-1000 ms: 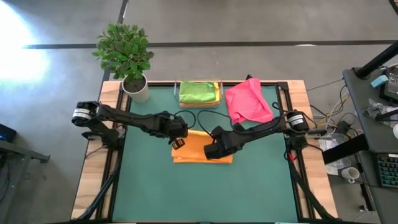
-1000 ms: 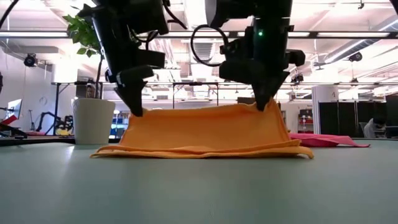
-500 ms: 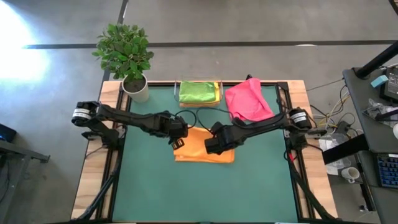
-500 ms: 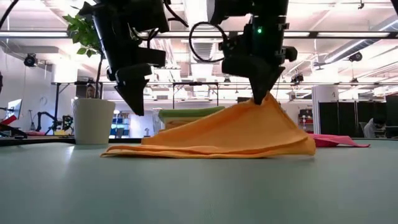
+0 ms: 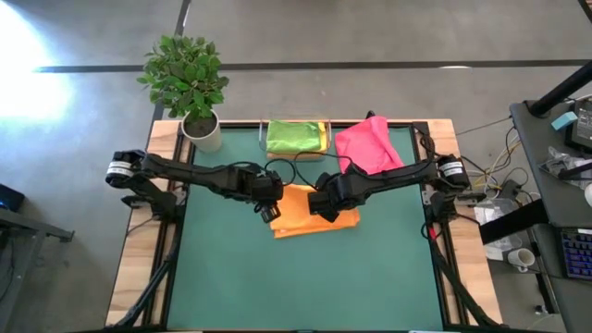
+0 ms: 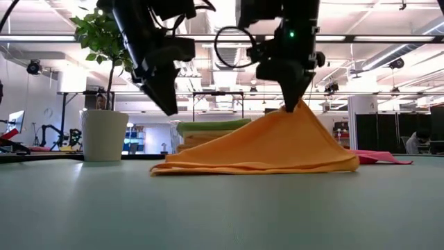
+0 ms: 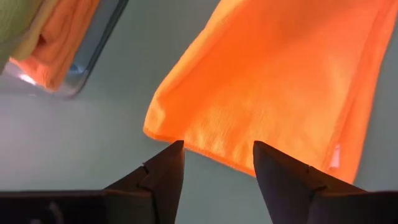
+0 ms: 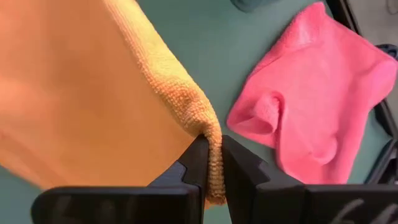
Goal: Fold microfiber towels
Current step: Fold the orange microfiber towel
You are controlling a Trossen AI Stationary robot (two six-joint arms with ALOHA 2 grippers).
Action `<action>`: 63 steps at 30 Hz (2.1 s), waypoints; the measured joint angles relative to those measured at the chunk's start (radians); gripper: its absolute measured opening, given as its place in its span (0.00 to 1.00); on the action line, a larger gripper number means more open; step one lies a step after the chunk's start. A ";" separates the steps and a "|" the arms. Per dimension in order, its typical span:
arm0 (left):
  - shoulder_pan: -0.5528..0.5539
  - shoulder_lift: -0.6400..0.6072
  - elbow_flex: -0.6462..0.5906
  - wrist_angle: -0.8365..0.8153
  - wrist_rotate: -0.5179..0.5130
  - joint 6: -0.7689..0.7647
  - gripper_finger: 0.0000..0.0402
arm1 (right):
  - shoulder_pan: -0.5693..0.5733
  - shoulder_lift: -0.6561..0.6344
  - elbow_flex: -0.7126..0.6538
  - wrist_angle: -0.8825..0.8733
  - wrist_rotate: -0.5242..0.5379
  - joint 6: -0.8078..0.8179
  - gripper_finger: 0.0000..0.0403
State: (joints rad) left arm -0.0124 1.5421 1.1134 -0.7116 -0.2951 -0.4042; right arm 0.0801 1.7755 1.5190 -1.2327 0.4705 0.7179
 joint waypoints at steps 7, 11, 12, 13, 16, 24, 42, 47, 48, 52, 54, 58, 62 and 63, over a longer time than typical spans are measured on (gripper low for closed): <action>0.000 -0.001 0.010 0.072 0.033 0.003 0.44 | -0.037 0.001 -0.020 0.010 -0.054 -0.119 0.08; 0.000 -0.002 -0.001 0.158 0.114 0.102 0.44 | -0.051 0.001 -0.021 0.012 -0.067 -0.162 0.08; 0.000 -0.002 -0.007 0.180 0.126 0.125 0.44 | -0.055 0.001 -0.021 0.013 -0.083 -0.171 0.08; -0.001 -0.002 -0.012 0.198 0.131 0.142 0.44 | -0.059 0.002 -0.021 0.014 -0.101 -0.179 0.08; -0.001 -0.002 -0.023 0.238 0.134 0.179 0.44 | -0.073 0.002 -0.021 0.017 -0.141 -0.184 0.08; 0.006 0.045 -0.032 0.242 0.135 0.281 0.44 | -0.074 0.002 -0.021 0.027 -0.143 -0.266 0.09; 0.033 0.268 -0.034 0.259 0.150 0.421 0.44 | -0.074 0.003 -0.022 0.040 -0.193 -0.239 0.28; 0.034 0.293 -0.031 0.249 0.193 0.381 0.44 | -0.075 -0.015 -0.019 0.005 -0.185 -0.230 0.35; 0.034 0.293 -0.031 0.246 0.206 0.364 0.44 | -0.075 -0.027 -0.019 -0.002 -0.180 -0.216 0.36; 0.024 0.281 -0.032 0.233 0.239 0.244 0.44 | -0.074 -0.095 -0.027 -0.012 -0.132 -0.188 0.37; 0.023 0.271 -0.034 0.229 0.300 0.191 0.44 | -0.072 -0.130 -0.042 -0.007 -0.129 -0.185 0.37; 0.020 0.263 -0.034 0.227 0.437 0.118 0.44 | -0.068 -0.198 -0.104 0.024 -0.132 -0.119 0.35; 0.000 0.254 -0.035 0.225 0.499 0.094 0.44 | -0.045 -0.264 -0.207 0.137 -0.185 -0.054 0.33; -0.005 0.246 -0.036 0.222 0.498 0.093 0.44 | -0.036 -0.276 -0.236 0.187 -0.219 -0.043 0.33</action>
State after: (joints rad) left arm -0.0177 1.7880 1.0772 -0.4891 0.2029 -0.3110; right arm 0.0439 1.4997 1.2827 -1.0457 0.2511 0.6752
